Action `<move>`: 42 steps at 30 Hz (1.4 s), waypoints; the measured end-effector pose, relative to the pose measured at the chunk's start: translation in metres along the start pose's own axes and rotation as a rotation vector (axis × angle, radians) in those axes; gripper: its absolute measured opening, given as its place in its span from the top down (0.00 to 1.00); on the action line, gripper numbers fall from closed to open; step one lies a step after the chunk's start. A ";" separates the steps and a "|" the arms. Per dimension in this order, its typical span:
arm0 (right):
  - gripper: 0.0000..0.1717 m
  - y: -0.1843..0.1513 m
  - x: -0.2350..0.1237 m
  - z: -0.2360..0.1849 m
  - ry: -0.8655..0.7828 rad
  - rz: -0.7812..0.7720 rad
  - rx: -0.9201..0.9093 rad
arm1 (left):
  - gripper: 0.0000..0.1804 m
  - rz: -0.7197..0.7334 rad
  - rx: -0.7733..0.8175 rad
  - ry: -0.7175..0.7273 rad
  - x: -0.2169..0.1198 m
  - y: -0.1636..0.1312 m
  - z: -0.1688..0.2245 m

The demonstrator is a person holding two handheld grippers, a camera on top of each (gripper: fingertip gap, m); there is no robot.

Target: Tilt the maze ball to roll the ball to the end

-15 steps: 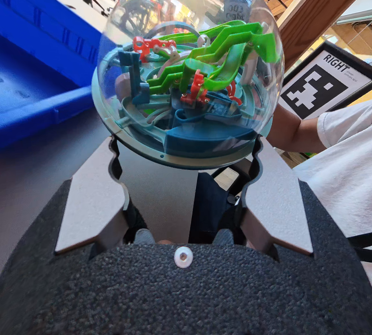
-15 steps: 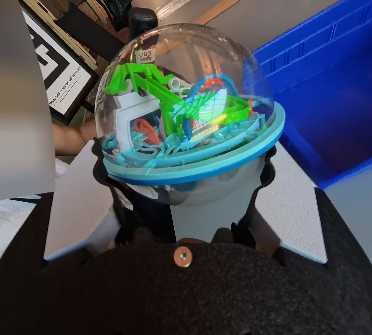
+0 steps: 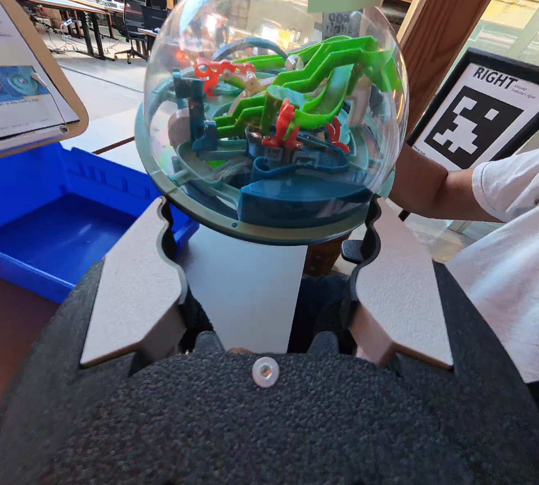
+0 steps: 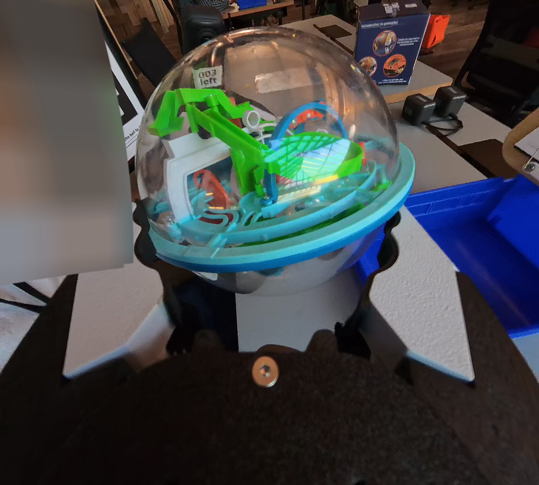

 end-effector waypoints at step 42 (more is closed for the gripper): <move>0.10 0.004 -0.015 -0.033 0.076 -0.049 -0.278 | 0.29 -0.087 0.343 0.169 -0.004 0.013 0.043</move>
Point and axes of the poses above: each gripper's, where its closed fingertips meet, x out along the fingers, y out of its top, z = x × y across the jaws, the point moved 2 cm from there along -x, back along the fingers, and after that the axes turned 5 degrees about z, right-handed, at the moved point
